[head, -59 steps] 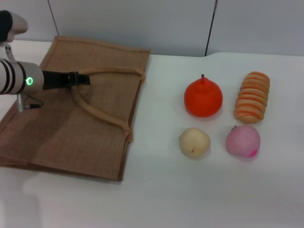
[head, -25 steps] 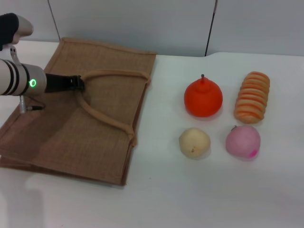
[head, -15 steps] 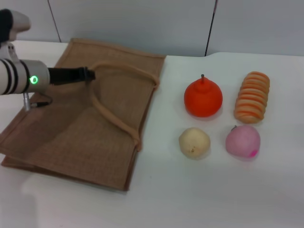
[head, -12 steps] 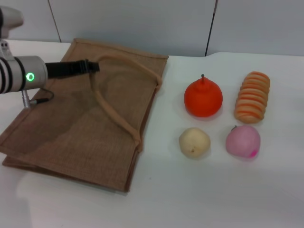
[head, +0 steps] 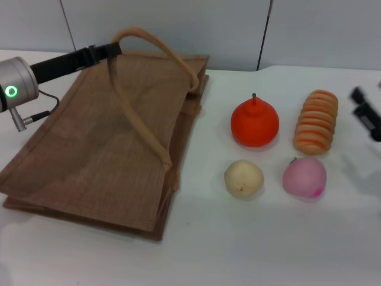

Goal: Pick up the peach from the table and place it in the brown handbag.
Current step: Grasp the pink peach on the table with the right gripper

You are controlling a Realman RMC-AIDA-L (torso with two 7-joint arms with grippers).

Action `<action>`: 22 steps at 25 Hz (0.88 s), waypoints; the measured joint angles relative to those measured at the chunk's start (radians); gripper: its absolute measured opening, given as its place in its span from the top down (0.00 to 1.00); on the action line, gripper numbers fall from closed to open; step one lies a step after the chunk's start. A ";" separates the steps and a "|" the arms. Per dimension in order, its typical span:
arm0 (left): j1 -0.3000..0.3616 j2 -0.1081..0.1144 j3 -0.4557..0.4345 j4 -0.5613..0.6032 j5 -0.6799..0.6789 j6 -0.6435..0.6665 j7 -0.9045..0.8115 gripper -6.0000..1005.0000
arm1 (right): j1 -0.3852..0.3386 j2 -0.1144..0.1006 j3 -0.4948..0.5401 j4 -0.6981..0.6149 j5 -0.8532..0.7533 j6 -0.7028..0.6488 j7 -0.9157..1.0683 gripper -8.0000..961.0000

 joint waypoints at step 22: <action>0.009 0.036 -0.031 -0.103 -0.187 -0.341 0.153 0.87 | 0.158 0.003 -0.500 -0.243 -0.004 0.013 0.200 0.29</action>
